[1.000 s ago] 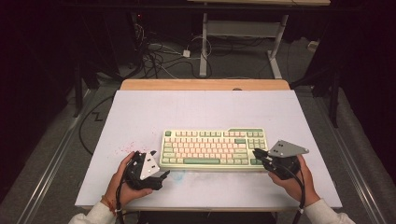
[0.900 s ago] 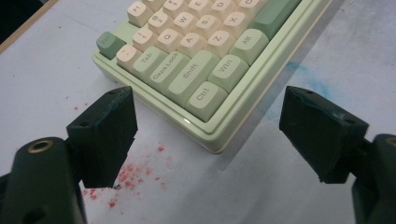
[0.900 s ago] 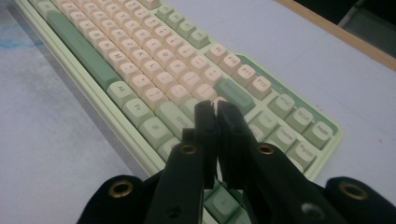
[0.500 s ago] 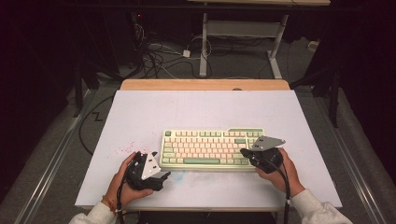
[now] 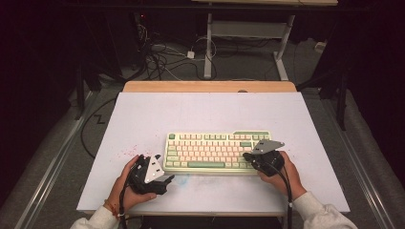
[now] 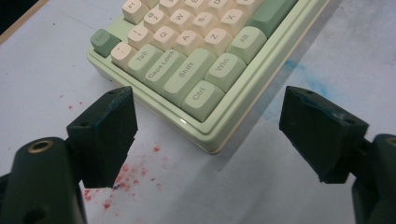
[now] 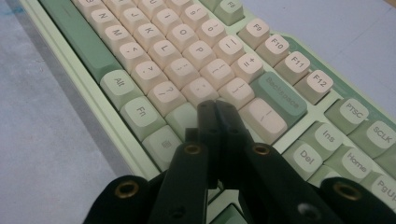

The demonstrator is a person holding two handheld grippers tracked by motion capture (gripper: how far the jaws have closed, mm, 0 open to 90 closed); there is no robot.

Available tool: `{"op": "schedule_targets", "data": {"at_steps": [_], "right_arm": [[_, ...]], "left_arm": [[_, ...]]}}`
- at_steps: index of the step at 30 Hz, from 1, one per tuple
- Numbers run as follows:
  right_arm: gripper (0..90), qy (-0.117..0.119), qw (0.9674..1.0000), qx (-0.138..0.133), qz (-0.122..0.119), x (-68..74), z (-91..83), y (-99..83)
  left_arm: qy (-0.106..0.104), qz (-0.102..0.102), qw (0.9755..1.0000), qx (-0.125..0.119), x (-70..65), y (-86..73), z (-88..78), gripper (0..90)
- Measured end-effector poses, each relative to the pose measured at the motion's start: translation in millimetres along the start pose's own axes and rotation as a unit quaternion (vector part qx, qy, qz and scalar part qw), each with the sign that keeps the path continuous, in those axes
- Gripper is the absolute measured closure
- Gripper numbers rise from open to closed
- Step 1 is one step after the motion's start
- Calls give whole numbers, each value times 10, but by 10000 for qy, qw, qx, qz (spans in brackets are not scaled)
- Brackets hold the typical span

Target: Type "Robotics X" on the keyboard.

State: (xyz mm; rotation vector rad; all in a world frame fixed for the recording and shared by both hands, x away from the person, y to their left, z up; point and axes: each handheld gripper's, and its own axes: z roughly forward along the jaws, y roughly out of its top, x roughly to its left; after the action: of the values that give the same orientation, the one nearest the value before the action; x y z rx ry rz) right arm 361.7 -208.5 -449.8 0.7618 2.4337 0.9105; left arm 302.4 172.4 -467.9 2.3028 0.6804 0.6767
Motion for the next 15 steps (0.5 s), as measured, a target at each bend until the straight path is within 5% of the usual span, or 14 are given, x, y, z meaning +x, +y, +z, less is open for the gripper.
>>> {"op": "schedule_targets", "data": {"at_steps": [9, 15], "right_arm": [[898, 3, 10000, -1, 39, 13, 24, -36], [898, -19, 10000, -20, 27, 19, 25, -43]], "left_arm": [[-185, -381, 9989, -218, 55, 40, -57, 361], [-527, -791, 9950, -300, 186, 92, -125, 761]]}}
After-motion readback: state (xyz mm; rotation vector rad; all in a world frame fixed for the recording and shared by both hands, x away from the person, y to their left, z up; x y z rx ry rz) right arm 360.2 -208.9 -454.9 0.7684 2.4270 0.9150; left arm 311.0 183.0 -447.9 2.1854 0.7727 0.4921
